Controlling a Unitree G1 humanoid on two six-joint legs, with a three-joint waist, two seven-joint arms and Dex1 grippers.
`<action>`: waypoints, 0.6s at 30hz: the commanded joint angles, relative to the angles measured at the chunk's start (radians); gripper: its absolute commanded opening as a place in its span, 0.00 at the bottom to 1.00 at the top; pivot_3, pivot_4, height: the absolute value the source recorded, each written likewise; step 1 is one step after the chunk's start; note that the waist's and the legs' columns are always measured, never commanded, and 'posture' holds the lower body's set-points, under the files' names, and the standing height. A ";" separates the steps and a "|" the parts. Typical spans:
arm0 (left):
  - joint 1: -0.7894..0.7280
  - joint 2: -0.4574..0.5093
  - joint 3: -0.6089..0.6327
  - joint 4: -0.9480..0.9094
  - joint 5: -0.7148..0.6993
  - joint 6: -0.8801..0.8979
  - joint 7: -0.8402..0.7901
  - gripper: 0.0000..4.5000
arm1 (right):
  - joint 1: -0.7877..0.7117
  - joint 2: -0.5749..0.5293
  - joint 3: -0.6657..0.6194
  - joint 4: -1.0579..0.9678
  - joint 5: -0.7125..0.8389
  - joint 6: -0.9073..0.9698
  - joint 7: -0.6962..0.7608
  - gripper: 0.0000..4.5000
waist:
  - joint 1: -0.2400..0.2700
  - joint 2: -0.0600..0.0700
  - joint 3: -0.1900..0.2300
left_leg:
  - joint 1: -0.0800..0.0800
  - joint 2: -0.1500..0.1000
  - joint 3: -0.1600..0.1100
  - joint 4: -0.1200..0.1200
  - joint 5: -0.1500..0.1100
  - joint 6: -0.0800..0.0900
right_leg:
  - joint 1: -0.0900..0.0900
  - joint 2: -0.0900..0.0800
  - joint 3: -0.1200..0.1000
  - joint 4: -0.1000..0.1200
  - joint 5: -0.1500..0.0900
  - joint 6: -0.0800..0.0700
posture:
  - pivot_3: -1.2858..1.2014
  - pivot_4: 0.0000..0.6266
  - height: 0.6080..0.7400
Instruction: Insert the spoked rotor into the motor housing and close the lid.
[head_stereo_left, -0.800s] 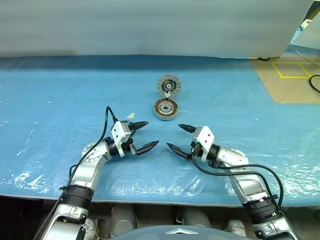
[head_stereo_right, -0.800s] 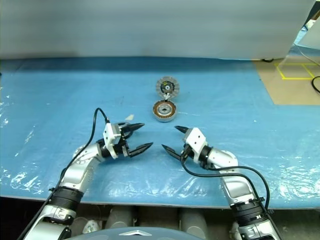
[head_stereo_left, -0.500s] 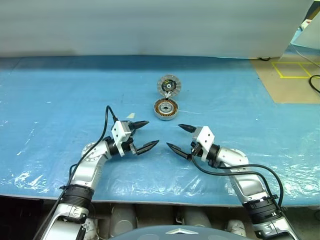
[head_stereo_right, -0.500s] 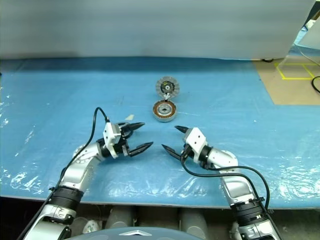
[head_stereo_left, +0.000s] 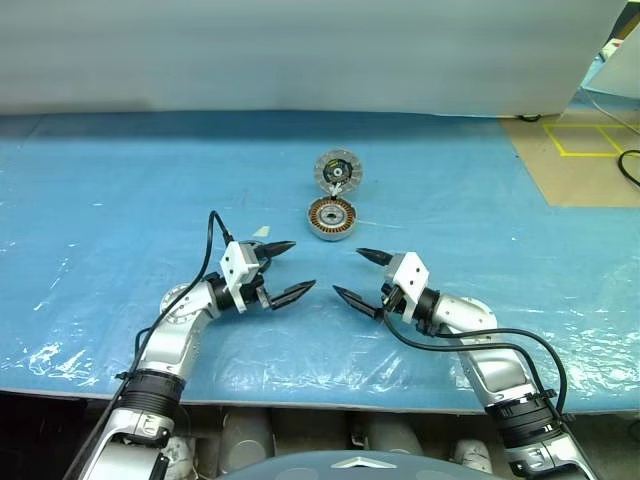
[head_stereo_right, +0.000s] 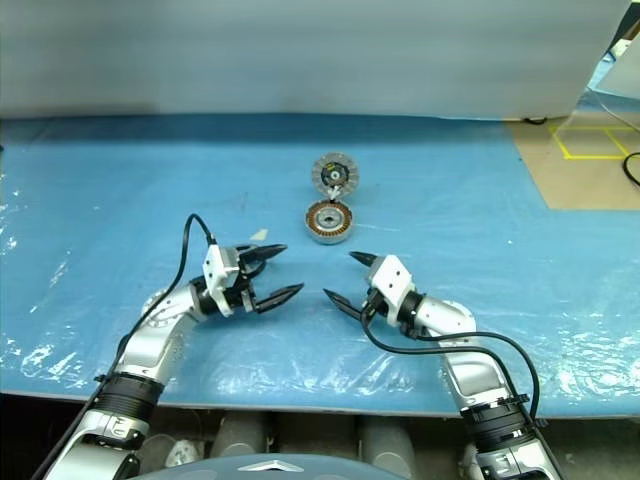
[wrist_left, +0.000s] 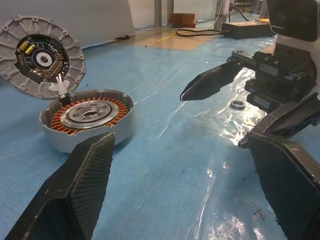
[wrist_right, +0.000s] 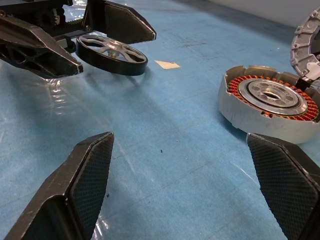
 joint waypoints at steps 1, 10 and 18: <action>0.001 0.010 0.010 -0.040 -0.017 0.004 -0.001 0.99 | -0.007 0.009 -0.012 -0.033 0.017 -0.013 -0.005 1.00 | 0.000 0.000 0.000 | 0.000 0.000 0.000 0.000 0.000 0.000 | 0.000 0.000 0.000 0.000 0.000 0.000 | 0.52 0.24 1.00; 0.002 0.017 0.011 -0.057 -0.016 0.020 0.001 0.99 | -0.027 0.003 -0.009 -0.042 -0.005 -0.008 -0.014 1.00 | 0.000 0.000 0.000 | 0.000 0.000 0.000 0.000 0.000 0.000 | 0.000 0.000 0.000 0.000 0.000 0.000 | 0.52 0.24 1.00; 0.007 0.029 0.019 -0.075 -0.021 0.032 0.007 0.99 | -0.236 -0.051 0.039 -0.044 -0.072 0.173 0.020 1.00 | -0.002 0.000 0.000 | 0.001 0.000 0.000 0.000 0.001 -0.002 | 0.000 0.000 0.000 0.001 0.000 0.000 | 0.52 0.24 1.00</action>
